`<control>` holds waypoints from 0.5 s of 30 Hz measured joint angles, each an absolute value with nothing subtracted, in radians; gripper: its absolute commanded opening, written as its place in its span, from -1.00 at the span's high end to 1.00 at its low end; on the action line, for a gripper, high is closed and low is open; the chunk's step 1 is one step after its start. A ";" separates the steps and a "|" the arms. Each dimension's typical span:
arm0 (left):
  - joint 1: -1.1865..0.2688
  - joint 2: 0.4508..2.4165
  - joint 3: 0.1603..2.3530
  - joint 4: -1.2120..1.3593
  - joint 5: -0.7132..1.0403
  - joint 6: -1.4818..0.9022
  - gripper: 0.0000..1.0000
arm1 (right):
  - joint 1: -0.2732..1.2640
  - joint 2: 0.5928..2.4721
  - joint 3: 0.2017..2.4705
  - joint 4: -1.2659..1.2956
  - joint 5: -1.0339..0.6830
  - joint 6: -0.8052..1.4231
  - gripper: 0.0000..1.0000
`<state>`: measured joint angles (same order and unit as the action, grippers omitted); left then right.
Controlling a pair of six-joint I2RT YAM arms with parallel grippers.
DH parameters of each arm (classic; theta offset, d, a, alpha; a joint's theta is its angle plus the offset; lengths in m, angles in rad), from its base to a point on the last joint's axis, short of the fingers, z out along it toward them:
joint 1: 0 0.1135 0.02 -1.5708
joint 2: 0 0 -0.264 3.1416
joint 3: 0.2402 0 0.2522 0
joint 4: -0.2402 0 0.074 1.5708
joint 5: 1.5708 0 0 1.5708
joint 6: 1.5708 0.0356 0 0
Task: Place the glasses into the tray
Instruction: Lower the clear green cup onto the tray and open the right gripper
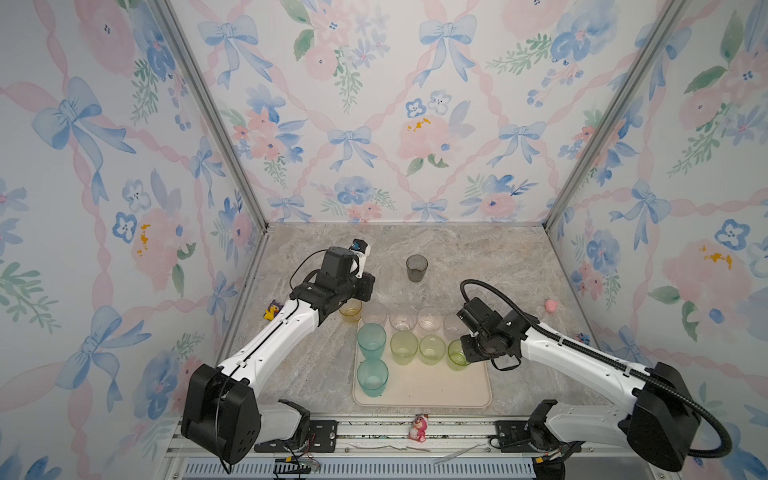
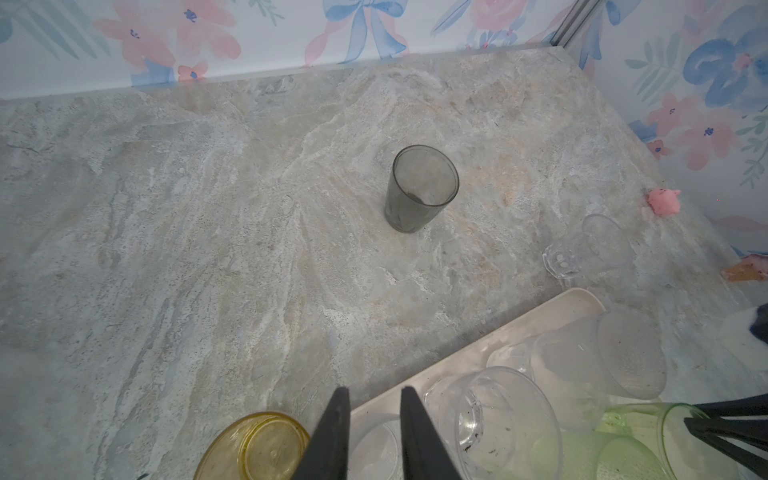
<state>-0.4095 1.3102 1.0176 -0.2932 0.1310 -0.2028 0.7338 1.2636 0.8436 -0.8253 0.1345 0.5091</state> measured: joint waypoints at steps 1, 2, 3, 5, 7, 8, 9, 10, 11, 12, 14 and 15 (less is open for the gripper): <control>-0.410 1.310 1.018 -0.293 0.131 -0.203 0.48 | 0.734 1.264 0.844 -0.825 0.135 0.509 0.53; -0.409 1.310 1.018 -0.293 0.131 -0.203 0.48 | 0.734 1.264 0.844 -0.825 0.134 0.509 0.51; -0.409 1.310 1.018 -0.293 0.131 -0.203 0.48 | 0.734 1.264 0.844 -0.825 0.134 0.509 0.48; -0.409 1.310 1.018 -0.293 0.131 -0.203 0.47 | 0.734 1.264 0.844 -0.825 0.134 0.508 0.40; -0.409 1.310 1.018 -0.293 0.131 -0.203 0.47 | 0.734 1.264 0.844 -0.825 0.134 0.509 0.29; -0.409 1.310 1.018 -0.293 0.130 -0.203 0.47 | 0.733 1.263 0.844 -0.825 0.134 0.509 0.22; -0.408 1.310 1.018 -0.293 0.128 -0.203 0.47 | 0.733 1.263 0.844 -0.825 0.134 0.508 0.15; -0.406 1.310 1.018 -0.294 0.127 -0.203 0.49 | 0.734 1.262 0.844 -0.826 0.134 0.506 0.09; -0.405 1.310 1.018 -0.294 0.121 -0.203 0.51 | 0.733 1.260 0.844 -0.826 0.134 0.503 0.04; -0.403 1.310 1.018 -0.296 0.113 -0.202 0.52 | 0.733 1.258 0.847 -0.830 0.133 0.499 0.00; -0.398 1.310 1.018 -0.307 0.097 -0.196 0.54 | 0.733 1.249 0.862 -0.847 0.133 0.489 -0.07; -0.397 1.310 1.018 -0.313 0.088 -0.194 0.55 | 0.733 1.243 0.876 -0.860 0.135 0.483 -0.08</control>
